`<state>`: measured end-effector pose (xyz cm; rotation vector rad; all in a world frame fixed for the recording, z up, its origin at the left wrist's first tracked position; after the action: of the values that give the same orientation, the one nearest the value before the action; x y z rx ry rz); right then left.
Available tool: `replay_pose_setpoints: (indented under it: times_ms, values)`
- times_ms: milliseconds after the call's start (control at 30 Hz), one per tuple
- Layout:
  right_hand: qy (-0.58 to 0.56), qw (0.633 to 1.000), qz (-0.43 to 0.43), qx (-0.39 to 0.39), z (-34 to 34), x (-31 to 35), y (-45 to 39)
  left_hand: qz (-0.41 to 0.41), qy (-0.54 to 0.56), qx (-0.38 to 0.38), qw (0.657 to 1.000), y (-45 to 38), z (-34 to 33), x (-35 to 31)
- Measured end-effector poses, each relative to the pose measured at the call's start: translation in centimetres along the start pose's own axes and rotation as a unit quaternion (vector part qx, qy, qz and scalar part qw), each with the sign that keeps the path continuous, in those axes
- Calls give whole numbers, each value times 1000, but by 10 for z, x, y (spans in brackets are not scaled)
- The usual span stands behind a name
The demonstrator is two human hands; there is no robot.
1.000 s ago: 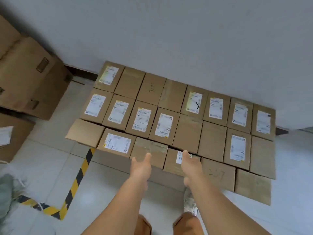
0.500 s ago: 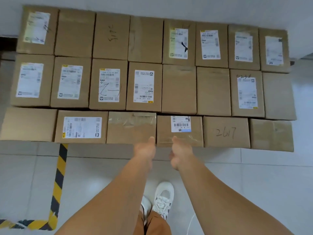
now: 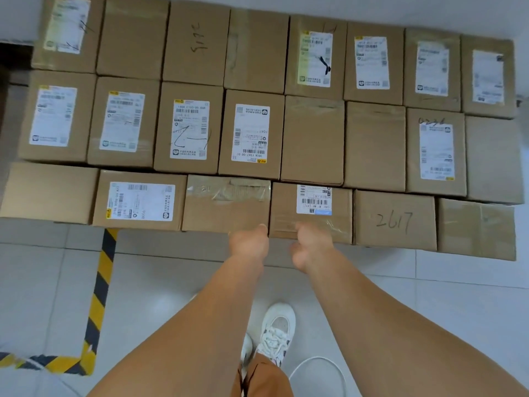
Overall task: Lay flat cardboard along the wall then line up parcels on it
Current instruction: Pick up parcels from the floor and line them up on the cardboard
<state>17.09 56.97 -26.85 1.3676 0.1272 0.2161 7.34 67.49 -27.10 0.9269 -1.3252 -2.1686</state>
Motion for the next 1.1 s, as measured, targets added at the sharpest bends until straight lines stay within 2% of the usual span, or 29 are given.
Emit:
replay_pose_setpoints:
  times_ms: [167, 300, 400, 567, 833, 900, 1000, 1100]
  values:
    - [60, 991, 89, -85, 9, 0, 23, -66, 14, 23, 997, 18, 28, -3]
    - [160, 960, 219, -73, -25, -1, 62, -157, 42, 15, 987, 36, 71, -20]
    - [260, 917, 300, -52, -66, -12, 99, -216, 42, -18, 975, 39, 121, -28]
    - [392, 835, 385, -22, -159, -46, 155, -243, 66, -59, 966, 28, 230, -39]
    - [516, 726, 454, 25, -330, -104, 225, -259, 73, -71, 960, -17, 394, -50]
    - [555, 687, 468, 35, -369, -110, 236, -258, 64, -70, 962, -29, 421, -56]
    - [631, 609, 480, 28, -414, -112, 244, -248, 55, -47, 966, -50, 444, -60]
    - [726, 489, 484, -7, -450, -110, 238, -232, 23, -20, 972, -76, 450, -57]
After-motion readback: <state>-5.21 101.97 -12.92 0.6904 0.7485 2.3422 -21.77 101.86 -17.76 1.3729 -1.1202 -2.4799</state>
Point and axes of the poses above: each hand's wrist, its own y-axis away from the middle knuckle, its own z-axis out of the back of the hand, x = y × z, the point moved 9 cm from there along -y, towards the middle knuckle, and after that the axes turned 8 degrees about -z, right-handed, at the moved point
